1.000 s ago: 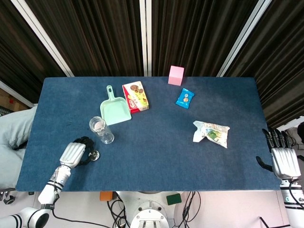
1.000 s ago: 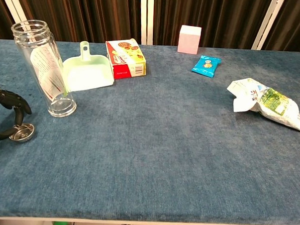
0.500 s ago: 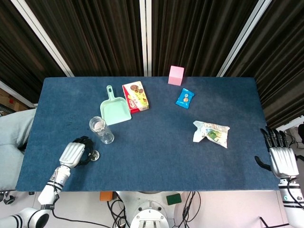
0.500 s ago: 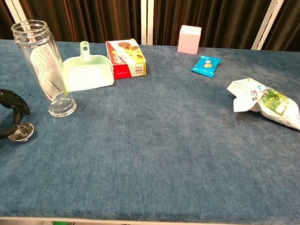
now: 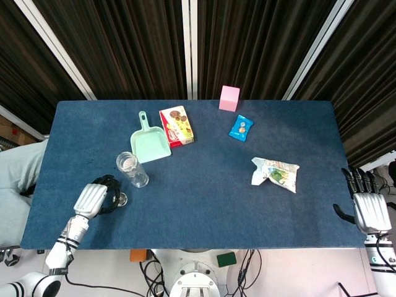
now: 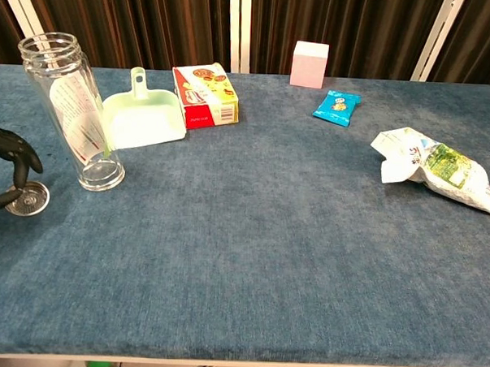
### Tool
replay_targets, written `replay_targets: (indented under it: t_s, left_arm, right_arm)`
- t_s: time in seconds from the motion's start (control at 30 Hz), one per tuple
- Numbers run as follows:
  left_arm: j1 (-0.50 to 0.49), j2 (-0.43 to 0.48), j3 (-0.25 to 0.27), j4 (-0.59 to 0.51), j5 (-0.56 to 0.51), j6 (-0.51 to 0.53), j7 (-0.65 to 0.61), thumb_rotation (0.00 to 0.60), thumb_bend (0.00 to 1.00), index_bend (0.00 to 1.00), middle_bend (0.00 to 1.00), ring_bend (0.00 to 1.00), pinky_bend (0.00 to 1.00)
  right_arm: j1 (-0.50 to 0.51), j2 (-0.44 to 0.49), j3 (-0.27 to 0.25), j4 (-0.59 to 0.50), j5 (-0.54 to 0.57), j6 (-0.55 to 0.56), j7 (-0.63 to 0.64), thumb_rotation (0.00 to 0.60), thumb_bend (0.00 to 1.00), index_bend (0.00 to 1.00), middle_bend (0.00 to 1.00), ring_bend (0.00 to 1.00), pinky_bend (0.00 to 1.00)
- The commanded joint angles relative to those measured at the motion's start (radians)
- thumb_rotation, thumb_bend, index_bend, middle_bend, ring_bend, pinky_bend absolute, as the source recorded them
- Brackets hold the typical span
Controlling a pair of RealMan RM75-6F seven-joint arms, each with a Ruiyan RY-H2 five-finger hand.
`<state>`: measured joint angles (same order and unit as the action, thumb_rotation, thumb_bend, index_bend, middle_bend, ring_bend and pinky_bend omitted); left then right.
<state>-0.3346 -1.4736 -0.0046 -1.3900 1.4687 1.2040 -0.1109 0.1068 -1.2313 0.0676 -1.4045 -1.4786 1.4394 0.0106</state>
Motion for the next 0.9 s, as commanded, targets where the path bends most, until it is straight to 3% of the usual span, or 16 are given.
replay_targets:
  t_s: [0.03,0.23,0.47,0.67,0.9]
  left_arm:
    - [0.008,0.034,-0.005,-0.032,0.009,0.022,-0.021,0.6,0.39,0.66,0.35,0.19,0.26]
    - [0.02,0.143,-0.029,-0.114,0.011,0.067,-0.045,0.6,0.39,0.67,0.35,0.19,0.28]
    - [-0.001,0.315,-0.1,-0.201,-0.018,0.076,-0.093,0.6,0.39,0.69,0.34,0.2,0.3]
    - [-0.056,0.463,-0.167,-0.274,-0.033,0.016,-0.214,0.6,0.4,0.7,0.33,0.2,0.29]
    - [-0.138,0.558,-0.204,-0.336,-0.012,-0.106,-0.409,0.6,0.4,0.7,0.32,0.2,0.28]
  right_arm:
    - [-0.002,0.0,0.0,0.0,-0.002,0.003,0.002,0.6,0.22,0.0,0.0,0.0,0.0]
    - [-0.006,0.005,0.002,-0.004,-0.007,0.018,0.005,0.6,0.22,0.0,0.0,0.0,0.0]
    - [-0.008,0.01,0.004,-0.014,-0.014,0.03,0.005,0.6,0.22,0.0,0.0,0.0,0.0]
    - [-0.012,0.012,0.004,-0.023,-0.019,0.043,0.002,0.6,0.22,0.0,0.0,0.0,0.0]
    - [-0.016,0.018,0.006,-0.034,-0.023,0.052,-0.004,0.6,0.22,0.0,0.0,0.0,0.0]
